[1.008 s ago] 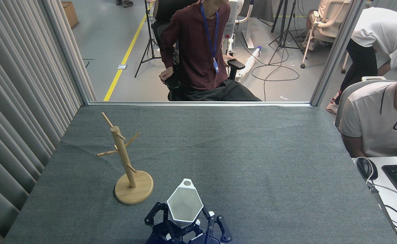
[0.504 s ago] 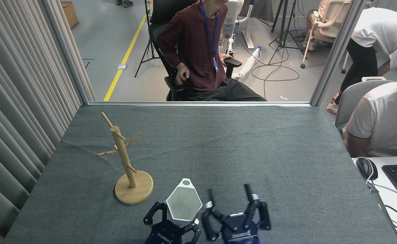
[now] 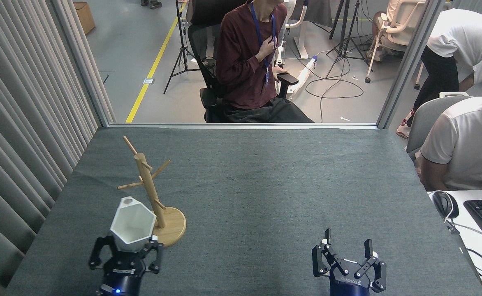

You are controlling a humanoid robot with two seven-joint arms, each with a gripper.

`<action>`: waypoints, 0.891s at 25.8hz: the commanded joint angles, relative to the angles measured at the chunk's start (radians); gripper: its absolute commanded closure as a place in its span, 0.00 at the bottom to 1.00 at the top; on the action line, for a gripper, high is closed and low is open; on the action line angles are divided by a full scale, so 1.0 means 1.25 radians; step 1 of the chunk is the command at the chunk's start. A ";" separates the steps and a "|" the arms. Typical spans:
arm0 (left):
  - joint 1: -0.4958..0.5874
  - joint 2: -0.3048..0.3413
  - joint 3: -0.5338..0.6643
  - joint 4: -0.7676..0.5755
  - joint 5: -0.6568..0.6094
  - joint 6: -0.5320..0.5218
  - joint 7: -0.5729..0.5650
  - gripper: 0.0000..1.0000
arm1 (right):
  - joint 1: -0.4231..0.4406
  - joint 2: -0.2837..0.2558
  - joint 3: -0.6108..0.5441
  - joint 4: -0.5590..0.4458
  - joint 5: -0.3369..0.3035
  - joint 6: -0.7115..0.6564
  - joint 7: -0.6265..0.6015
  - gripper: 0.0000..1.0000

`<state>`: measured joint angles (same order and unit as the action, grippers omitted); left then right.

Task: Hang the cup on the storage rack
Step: 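Carry the cup with the left gripper toward the wooden stand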

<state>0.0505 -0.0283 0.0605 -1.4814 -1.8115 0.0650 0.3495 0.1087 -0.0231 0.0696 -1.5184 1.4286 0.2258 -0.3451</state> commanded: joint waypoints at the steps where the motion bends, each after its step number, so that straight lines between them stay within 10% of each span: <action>1: -0.013 0.007 0.084 -0.002 -0.006 0.024 0.003 0.49 | -0.006 -0.004 0.000 0.006 0.017 -0.001 0.001 0.02; 23: -0.162 0.019 0.077 0.201 -0.176 0.054 0.027 0.48 | -0.017 -0.002 0.000 0.007 0.017 -0.003 0.001 0.02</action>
<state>-0.1302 -0.0062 0.1566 -1.2570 -2.0274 0.1311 0.3829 0.0865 -0.0237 0.0704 -1.5095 1.4508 0.2230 -0.3404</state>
